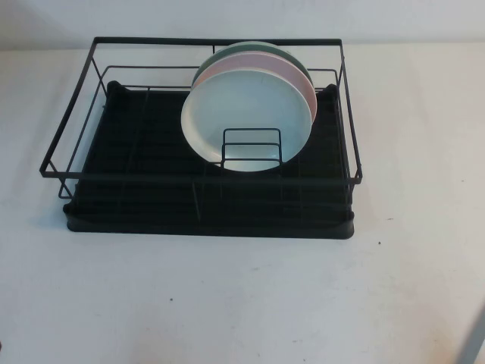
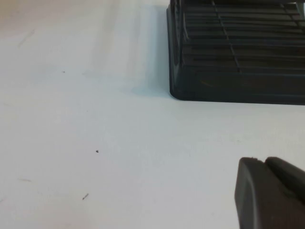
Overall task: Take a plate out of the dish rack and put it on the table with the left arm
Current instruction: Grasp the plate from the shelf
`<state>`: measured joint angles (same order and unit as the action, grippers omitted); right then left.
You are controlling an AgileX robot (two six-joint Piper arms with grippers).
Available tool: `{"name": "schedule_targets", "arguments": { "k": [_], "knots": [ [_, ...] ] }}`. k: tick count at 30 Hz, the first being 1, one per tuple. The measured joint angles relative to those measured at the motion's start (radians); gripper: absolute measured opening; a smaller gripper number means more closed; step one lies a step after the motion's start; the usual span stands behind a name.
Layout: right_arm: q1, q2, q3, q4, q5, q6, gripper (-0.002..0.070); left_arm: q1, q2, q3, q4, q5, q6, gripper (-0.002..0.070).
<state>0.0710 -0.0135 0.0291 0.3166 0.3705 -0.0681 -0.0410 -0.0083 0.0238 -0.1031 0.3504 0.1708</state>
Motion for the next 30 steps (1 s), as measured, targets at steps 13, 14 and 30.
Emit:
{"name": "schedule_targets", "arguments": {
  "k": [13, 14, 30],
  "knots": [
    [0.000, 0.000, 0.000, 0.000, 0.000, 0.000, -0.0020, 0.000, 0.000, 0.000, 0.000, 0.000, -0.002, -0.0004],
    [0.000, 0.000, 0.000, 0.000, 0.000, 0.000, -0.0020, 0.000, 0.000, 0.000, 0.000, 0.000, -0.002, -0.0004],
    [0.000, 0.000, 0.000, 0.000, 0.000, 0.000, -0.0020, 0.000, 0.000, 0.000, -0.325, -0.128, -0.092, -0.0004]
  ]
}}
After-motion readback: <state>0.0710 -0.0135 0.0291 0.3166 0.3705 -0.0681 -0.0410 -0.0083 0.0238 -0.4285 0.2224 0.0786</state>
